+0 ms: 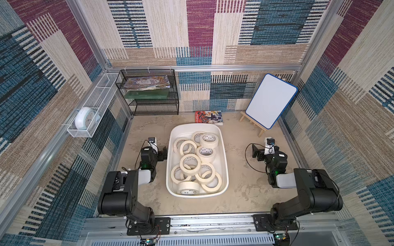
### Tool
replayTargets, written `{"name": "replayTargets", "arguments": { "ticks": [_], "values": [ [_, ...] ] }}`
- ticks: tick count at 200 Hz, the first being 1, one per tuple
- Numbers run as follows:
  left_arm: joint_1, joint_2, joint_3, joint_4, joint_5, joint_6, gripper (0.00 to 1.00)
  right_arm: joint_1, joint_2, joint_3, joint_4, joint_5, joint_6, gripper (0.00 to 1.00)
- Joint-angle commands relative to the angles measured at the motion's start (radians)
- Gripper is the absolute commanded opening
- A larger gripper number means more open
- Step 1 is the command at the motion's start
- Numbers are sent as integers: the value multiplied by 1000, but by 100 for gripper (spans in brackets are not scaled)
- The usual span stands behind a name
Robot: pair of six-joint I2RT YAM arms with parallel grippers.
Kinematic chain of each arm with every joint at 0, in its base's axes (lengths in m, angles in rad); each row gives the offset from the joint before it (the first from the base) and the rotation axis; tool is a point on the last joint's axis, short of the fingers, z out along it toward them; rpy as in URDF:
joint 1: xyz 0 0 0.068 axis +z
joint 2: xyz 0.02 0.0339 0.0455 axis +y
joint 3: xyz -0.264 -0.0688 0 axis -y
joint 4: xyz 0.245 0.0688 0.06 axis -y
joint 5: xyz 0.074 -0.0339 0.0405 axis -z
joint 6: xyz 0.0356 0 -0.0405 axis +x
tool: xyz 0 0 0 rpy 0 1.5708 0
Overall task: Take out the art tape in the storage box
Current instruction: Pick up the art tape from the storage box.
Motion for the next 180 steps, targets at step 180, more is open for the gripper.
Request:
{"name": "replayTargets", "arguments": {
  "ticks": [180],
  "values": [
    [1,-1,1,9,12,2,99,-9,5,17,-11,-19,9,99]
  ]
}}
